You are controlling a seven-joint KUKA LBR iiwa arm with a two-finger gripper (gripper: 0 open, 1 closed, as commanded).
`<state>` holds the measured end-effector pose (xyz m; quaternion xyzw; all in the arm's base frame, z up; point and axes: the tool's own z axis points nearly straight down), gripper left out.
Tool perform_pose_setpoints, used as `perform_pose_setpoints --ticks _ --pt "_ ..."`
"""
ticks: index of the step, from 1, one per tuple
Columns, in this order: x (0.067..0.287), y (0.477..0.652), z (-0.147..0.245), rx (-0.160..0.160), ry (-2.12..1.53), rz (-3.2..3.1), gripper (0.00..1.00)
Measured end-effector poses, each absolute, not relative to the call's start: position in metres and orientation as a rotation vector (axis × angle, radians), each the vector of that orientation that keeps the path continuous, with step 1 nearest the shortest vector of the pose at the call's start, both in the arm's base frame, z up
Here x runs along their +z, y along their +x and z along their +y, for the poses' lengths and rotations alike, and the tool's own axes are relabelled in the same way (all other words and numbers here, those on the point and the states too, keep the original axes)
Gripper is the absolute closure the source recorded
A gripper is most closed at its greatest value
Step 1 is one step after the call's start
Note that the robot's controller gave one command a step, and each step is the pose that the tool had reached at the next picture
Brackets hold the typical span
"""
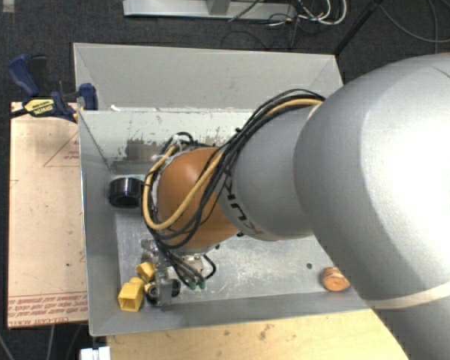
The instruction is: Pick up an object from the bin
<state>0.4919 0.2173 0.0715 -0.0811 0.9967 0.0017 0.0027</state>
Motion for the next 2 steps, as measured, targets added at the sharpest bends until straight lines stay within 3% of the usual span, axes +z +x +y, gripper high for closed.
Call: perform_pose_setpoints --ticks 1,2 --pt "0.072 0.492 0.217 0.005 -0.254 3.126 1.00" --pt "0.218 0.524 0.236 0.003 -0.261 3.128 1.00"
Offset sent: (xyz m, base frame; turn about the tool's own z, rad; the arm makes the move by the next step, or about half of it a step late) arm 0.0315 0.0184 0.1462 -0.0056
